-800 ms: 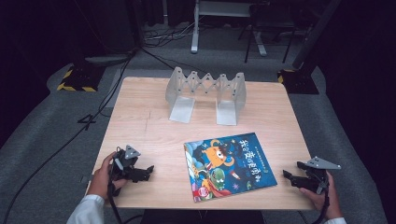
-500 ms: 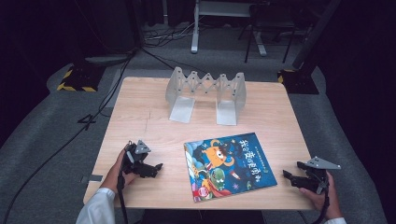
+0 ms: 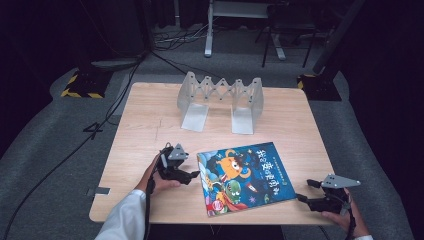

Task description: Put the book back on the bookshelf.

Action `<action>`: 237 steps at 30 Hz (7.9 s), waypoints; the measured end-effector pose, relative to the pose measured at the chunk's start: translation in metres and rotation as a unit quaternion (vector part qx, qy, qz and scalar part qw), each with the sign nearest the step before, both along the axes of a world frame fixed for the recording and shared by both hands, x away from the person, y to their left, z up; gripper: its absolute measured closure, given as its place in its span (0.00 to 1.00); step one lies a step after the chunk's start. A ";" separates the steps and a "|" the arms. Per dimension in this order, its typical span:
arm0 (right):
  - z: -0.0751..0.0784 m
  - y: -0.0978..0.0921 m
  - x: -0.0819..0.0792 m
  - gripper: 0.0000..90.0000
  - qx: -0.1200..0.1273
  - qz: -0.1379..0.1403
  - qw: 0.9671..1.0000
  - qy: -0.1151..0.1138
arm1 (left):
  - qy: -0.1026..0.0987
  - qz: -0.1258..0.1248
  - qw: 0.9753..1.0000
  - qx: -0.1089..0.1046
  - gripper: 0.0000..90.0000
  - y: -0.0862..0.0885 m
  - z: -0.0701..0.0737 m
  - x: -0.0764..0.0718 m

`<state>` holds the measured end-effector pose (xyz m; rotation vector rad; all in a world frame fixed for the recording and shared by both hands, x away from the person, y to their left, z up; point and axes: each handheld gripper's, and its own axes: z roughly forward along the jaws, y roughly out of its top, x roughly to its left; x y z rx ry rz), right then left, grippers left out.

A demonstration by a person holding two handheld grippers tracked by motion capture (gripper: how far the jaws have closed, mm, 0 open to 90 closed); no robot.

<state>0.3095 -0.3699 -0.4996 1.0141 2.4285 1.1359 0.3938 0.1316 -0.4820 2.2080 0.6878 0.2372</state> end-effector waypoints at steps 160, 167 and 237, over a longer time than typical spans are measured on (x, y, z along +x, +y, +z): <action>0.037 0.123 -0.013 0.94 -0.244 0.121 0.945 0.182 | 0.003 -0.074 0.997 0.038 0.21 -0.018 -0.023 -0.101; 0.035 0.117 -0.016 0.93 -0.212 0.119 0.956 0.162 | 0.003 -0.074 0.997 0.038 0.21 -0.016 -0.023 -0.100; 0.024 0.095 -0.011 0.66 -0.041 0.145 0.977 0.151 | 0.002 -0.067 0.997 0.038 0.23 -0.010 -0.022 -0.099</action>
